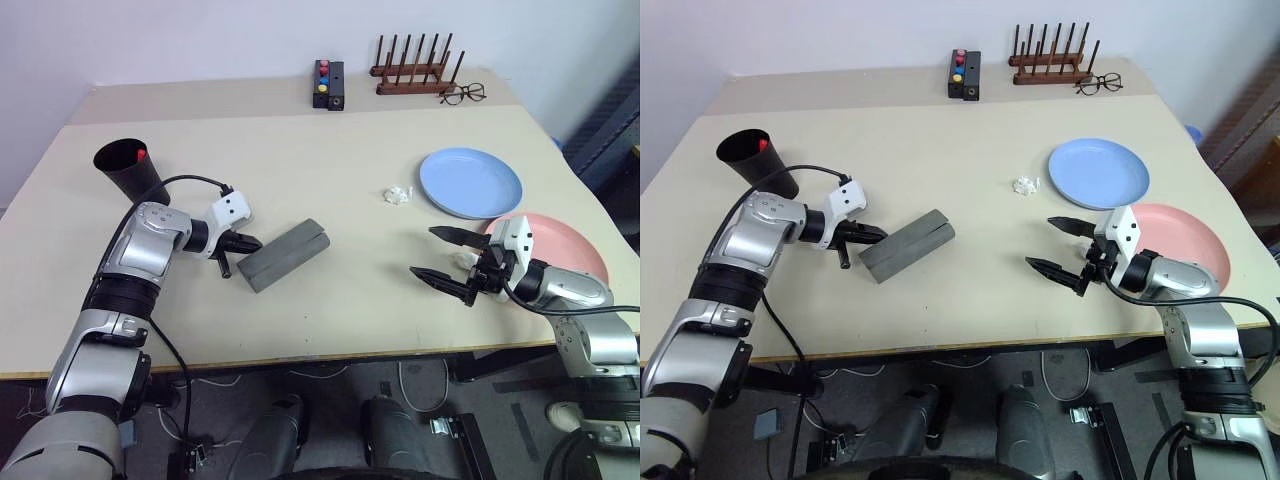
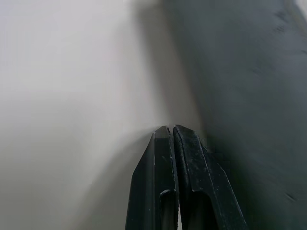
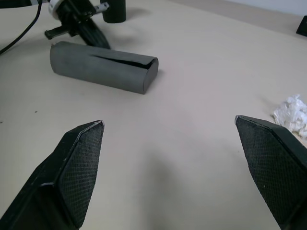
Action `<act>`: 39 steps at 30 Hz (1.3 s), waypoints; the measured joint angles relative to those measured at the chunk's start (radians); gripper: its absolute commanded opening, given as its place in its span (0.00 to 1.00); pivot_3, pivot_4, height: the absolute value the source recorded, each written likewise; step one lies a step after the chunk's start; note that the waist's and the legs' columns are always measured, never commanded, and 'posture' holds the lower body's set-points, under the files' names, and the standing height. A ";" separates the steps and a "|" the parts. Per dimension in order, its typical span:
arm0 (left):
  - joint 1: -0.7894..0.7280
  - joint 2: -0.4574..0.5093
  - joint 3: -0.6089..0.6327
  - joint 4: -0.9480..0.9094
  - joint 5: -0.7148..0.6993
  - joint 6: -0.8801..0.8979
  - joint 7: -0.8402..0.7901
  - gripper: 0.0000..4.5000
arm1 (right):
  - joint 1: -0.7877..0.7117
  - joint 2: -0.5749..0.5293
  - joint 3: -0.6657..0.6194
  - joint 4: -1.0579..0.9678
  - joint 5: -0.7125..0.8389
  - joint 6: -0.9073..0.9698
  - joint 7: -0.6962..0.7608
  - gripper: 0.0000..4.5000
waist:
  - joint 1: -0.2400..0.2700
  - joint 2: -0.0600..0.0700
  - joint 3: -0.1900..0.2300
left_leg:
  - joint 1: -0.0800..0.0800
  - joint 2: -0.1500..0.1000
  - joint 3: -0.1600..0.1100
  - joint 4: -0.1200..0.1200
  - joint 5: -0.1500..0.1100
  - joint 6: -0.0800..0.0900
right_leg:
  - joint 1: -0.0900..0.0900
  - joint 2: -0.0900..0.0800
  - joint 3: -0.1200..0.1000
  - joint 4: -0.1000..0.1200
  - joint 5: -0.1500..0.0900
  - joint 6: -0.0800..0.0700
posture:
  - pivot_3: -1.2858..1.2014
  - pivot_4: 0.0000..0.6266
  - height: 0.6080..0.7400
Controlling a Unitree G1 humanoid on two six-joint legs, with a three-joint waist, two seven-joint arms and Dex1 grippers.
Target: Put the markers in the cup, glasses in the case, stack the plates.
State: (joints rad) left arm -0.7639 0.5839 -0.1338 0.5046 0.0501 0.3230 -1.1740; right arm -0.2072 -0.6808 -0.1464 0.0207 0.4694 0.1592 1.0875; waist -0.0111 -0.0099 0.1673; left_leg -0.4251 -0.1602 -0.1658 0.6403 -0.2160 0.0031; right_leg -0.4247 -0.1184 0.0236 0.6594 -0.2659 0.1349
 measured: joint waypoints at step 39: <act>0.060 -0.186 -0.188 -0.347 -0.231 -0.046 0.018 0.98 | 0.210 -0.207 -0.269 -0.035 -0.054 0.239 -0.165 1.00 | 0.024 0.001 0.000 | 0.000 0.000 0.001 0.004 -0.003 0.004 | 0.003 -0.001 0.000 -0.001 0.000 0.000 | 0.52 0.24 1.00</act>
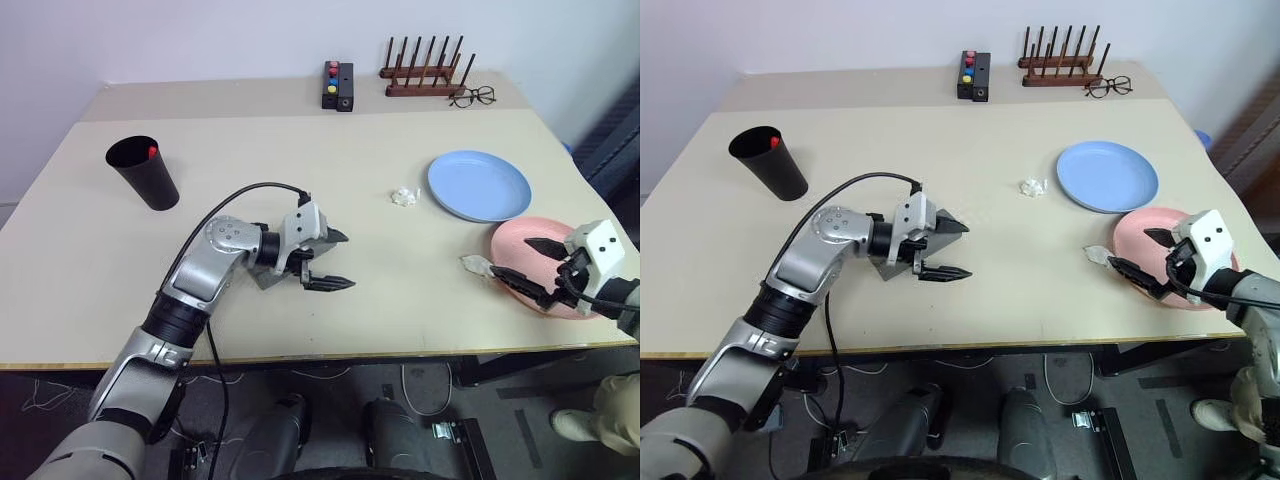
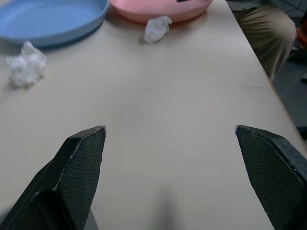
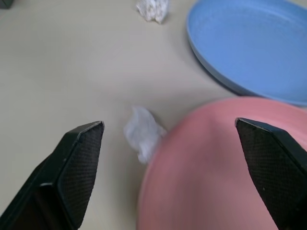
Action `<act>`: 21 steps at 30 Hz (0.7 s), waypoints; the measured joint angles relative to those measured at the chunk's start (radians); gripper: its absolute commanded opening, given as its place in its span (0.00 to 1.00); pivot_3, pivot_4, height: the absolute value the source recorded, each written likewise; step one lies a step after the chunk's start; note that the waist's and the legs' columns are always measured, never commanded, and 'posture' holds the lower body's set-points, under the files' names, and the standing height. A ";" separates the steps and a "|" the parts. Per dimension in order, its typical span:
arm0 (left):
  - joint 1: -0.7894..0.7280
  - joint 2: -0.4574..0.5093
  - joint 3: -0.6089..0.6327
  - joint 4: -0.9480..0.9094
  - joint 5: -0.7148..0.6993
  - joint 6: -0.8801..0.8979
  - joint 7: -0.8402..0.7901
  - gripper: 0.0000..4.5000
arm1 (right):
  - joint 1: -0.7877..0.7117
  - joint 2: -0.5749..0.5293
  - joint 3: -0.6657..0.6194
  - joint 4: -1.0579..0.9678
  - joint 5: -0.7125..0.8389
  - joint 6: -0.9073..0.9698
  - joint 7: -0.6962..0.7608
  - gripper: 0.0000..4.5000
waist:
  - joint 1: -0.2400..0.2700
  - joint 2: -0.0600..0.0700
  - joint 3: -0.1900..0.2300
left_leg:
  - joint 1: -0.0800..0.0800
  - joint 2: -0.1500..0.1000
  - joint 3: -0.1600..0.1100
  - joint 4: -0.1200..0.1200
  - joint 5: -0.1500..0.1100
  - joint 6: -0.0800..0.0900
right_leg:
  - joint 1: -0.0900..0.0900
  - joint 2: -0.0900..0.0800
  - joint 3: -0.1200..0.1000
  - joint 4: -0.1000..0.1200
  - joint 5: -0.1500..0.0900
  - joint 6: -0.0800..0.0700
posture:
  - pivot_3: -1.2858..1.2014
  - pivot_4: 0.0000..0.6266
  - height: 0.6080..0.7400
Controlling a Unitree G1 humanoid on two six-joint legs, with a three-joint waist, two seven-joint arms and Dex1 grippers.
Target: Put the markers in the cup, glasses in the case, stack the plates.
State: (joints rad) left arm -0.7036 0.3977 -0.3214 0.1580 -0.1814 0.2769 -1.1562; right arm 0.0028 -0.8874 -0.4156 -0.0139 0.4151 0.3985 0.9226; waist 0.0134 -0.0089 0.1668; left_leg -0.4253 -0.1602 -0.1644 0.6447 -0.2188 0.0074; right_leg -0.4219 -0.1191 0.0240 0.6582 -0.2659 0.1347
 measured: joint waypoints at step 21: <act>-0.043 -0.040 -0.010 0.071 0.036 -0.068 0.021 1.00 | -0.005 -0.028 0.093 0.194 -0.082 -0.066 0.074 0.11 | -0.001 0.000 0.000 | 0.000 0.000 0.000 0.001 0.000 0.000 | 0.001 0.000 0.000 -0.001 0.000 0.000 | 0.52 0.24 1.00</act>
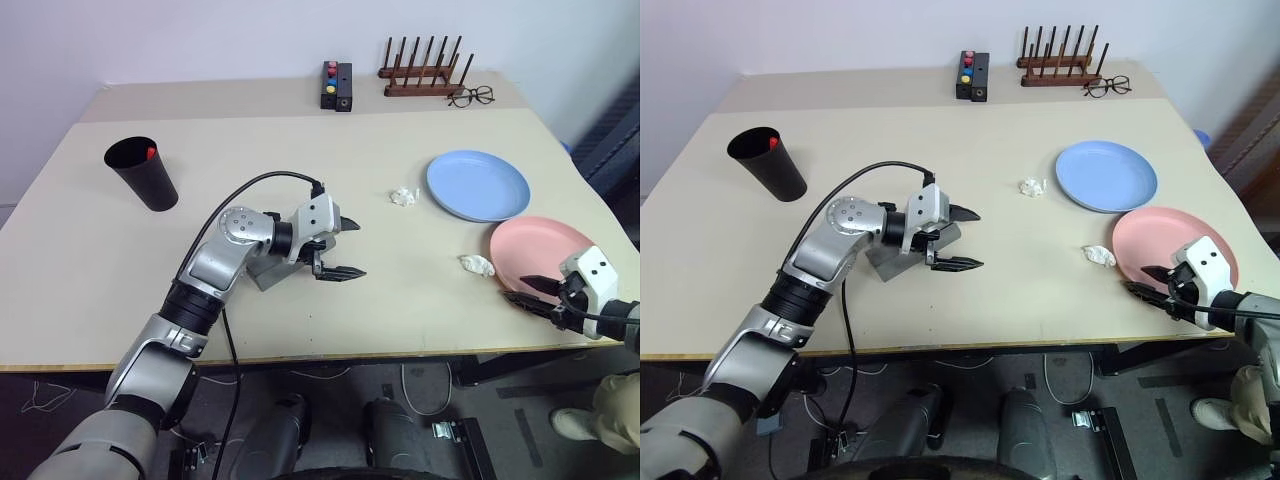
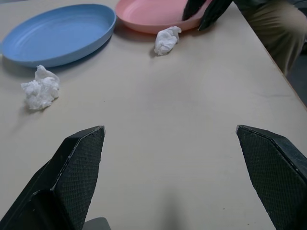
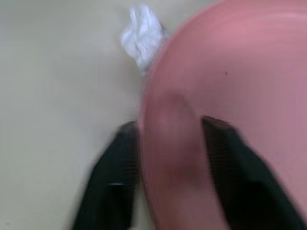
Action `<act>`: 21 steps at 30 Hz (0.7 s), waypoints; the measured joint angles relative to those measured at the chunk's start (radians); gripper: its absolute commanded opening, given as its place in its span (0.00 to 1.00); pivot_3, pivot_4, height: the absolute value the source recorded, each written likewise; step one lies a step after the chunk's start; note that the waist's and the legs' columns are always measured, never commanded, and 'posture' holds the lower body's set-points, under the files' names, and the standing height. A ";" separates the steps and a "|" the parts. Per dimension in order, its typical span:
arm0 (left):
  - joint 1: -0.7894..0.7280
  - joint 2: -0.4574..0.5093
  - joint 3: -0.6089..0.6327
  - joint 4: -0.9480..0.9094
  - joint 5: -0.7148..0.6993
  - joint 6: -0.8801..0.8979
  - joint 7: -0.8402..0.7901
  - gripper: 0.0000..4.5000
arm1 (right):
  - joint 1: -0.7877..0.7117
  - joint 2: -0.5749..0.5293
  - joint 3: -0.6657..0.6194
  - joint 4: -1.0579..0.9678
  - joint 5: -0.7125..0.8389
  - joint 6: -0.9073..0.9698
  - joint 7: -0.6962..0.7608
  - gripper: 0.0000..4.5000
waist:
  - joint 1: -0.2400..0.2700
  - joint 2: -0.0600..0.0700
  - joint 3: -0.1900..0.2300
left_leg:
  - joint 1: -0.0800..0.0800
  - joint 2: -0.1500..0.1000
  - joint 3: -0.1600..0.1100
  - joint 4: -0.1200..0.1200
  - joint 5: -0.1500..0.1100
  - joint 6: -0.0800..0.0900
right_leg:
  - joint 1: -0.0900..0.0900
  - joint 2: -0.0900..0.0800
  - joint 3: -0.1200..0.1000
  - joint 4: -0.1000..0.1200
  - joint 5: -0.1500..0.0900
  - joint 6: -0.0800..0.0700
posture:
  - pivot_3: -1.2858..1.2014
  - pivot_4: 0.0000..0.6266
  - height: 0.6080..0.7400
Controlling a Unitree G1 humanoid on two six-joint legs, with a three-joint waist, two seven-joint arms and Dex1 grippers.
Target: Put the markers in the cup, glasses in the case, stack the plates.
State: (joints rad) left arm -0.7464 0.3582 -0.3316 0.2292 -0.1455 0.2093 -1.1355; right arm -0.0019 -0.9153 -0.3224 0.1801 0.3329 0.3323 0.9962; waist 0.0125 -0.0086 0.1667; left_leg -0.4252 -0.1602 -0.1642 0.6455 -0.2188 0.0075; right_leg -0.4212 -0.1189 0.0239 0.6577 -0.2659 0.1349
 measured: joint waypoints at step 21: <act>0.007 -0.012 0.000 -0.007 0.015 -0.005 0.041 1.00 | -0.148 -0.007 0.026 0.041 -0.142 -0.077 -0.168 0.01 | 0.000 0.000 0.000 | 0.001 0.000 0.000 0.000 0.000 0.000 | 0.002 0.000 0.000 -0.001 0.000 0.001 | 0.52 0.24 1.00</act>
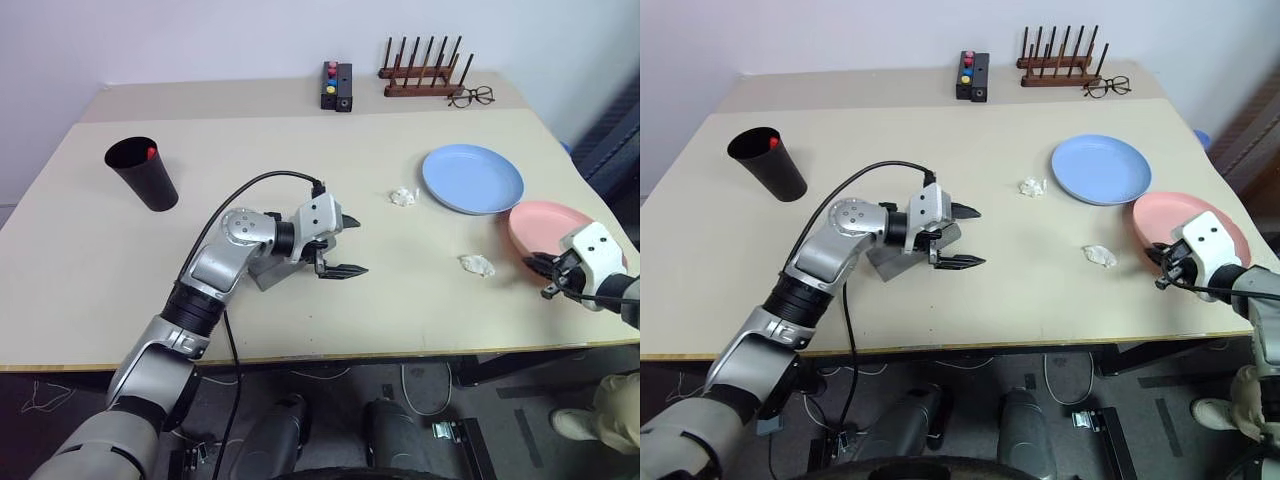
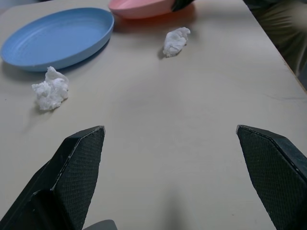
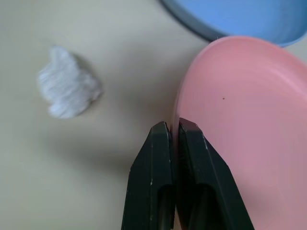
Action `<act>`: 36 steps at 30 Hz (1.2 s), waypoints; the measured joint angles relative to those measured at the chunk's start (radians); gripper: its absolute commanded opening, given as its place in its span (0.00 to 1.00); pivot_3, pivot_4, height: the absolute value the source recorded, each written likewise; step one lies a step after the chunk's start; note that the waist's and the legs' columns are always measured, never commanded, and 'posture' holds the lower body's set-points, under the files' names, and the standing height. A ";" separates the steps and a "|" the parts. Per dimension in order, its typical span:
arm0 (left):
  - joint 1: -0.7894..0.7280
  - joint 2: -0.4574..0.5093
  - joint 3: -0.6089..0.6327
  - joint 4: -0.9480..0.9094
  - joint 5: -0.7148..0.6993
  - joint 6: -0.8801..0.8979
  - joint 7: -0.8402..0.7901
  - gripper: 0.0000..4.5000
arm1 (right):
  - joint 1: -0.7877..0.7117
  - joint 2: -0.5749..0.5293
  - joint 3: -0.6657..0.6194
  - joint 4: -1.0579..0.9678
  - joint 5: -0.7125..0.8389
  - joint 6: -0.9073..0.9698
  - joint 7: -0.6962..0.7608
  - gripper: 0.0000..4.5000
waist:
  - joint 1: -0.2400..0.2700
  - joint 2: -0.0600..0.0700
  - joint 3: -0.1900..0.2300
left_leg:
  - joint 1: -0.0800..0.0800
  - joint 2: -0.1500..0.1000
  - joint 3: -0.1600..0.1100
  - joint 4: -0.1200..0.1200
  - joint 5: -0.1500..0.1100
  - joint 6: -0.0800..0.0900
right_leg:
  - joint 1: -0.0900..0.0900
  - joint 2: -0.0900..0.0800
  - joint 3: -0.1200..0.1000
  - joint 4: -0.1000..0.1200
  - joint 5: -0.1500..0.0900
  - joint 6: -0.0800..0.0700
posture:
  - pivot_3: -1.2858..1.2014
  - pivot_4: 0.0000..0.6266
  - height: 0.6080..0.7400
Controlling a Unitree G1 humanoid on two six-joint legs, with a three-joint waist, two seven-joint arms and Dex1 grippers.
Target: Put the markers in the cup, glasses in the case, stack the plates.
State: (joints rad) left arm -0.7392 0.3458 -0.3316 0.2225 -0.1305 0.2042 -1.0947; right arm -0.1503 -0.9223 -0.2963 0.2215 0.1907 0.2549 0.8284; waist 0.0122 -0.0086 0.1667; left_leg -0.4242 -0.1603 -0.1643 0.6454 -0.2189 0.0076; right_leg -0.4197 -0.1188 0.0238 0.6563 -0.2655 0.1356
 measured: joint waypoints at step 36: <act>0.085 0.039 0.005 -0.168 0.009 0.119 0.076 1.00 | -0.796 0.246 0.369 0.925 -0.317 -0.549 -0.078 0.21 | -0.030 0.001 0.000 | 0.000 0.000 0.000 -0.004 0.004 -0.006 | -0.002 0.001 0.001 -0.002 0.000 0.000 | 0.52 0.24 1.00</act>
State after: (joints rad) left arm -0.6539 0.3850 -0.3261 0.0540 -0.1219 0.3233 -1.0183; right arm -0.9462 -0.6765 0.0723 1.1462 -0.1265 -0.2936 0.7500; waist -0.0179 -0.0079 0.1671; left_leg -0.4245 -0.1603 -0.1640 0.6418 -0.2153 0.0015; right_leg -0.4217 -0.1183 0.0245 0.6547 -0.2655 0.1356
